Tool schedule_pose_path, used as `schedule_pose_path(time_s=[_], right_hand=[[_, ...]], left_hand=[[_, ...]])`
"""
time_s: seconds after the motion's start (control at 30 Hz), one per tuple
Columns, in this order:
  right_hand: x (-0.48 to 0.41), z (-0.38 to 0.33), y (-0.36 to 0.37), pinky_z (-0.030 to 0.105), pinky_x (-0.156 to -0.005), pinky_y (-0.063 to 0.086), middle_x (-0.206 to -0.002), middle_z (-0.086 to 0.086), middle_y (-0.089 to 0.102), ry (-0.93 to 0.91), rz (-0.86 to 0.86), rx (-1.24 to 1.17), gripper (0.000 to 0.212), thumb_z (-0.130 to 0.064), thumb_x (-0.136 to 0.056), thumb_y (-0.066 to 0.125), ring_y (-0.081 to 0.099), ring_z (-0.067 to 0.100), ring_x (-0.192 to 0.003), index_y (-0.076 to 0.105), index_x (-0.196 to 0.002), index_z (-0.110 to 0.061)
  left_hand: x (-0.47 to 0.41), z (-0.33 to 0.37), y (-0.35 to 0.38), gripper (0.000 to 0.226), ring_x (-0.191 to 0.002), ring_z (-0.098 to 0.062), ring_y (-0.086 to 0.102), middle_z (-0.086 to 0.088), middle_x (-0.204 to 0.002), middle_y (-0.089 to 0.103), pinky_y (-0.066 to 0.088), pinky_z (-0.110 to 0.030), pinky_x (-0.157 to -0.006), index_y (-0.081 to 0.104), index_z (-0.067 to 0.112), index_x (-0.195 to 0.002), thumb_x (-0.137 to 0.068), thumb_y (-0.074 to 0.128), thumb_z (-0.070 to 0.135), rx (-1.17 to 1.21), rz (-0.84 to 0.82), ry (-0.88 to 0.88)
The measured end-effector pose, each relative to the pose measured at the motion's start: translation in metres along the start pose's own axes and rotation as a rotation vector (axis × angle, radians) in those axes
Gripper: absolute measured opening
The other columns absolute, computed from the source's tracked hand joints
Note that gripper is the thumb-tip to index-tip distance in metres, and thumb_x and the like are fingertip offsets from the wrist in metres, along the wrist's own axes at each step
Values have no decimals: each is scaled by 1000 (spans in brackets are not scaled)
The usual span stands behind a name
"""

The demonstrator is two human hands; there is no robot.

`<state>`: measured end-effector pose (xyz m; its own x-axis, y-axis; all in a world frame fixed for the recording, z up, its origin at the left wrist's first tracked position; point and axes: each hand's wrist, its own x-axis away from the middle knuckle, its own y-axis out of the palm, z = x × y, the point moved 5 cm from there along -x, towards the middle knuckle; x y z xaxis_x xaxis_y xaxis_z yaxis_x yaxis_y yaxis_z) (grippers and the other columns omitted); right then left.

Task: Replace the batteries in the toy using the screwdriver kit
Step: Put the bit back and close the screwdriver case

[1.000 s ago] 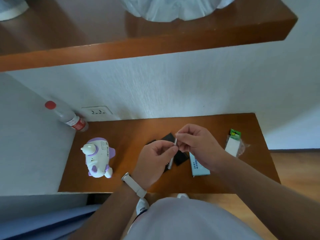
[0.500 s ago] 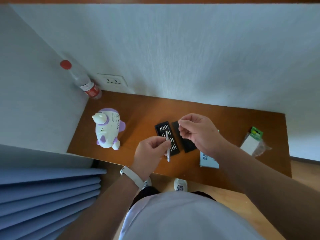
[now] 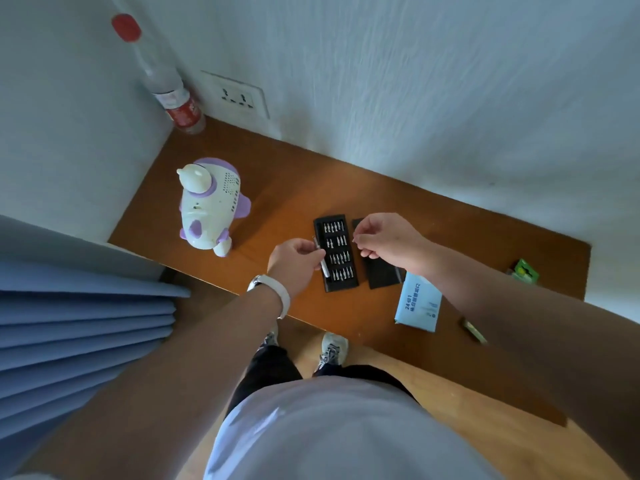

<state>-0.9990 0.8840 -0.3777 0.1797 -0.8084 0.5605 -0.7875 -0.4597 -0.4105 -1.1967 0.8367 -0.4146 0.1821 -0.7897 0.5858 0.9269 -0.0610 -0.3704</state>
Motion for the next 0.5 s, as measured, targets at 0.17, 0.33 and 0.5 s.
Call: schedule_pose_path(time_s=[0.17,0.33,0.5], right_hand=[[-16,-3,14,19,-55,48,-74,-8,70,-65,-60,277,10,-28,-92,62,67,6,-66,65,-82,-30],[-31,-5,21,20,-54,43,-75,-11,67,-123,-91,321,12,-26,-91,62,63,6,-66,63,-81,-31],[-41,-3,30,27,-65,55,-84,-12,64,-176,-96,377,17,-26,-92,61,64,9,-77,60,-77,-35]], left_hand=[[-10,-5,5,11,-75,-6,67,11,-83,72,48,-19,-58,70,31,-88,-88,70,42,-169,-3,58],[-19,-5,11,11,-70,-1,58,14,-83,65,39,-16,-52,64,33,-86,-91,66,43,-290,-28,143],[-28,-4,14,14,-69,-2,59,14,-80,65,38,-16,-52,61,34,-83,-90,68,44,-324,-22,182]])
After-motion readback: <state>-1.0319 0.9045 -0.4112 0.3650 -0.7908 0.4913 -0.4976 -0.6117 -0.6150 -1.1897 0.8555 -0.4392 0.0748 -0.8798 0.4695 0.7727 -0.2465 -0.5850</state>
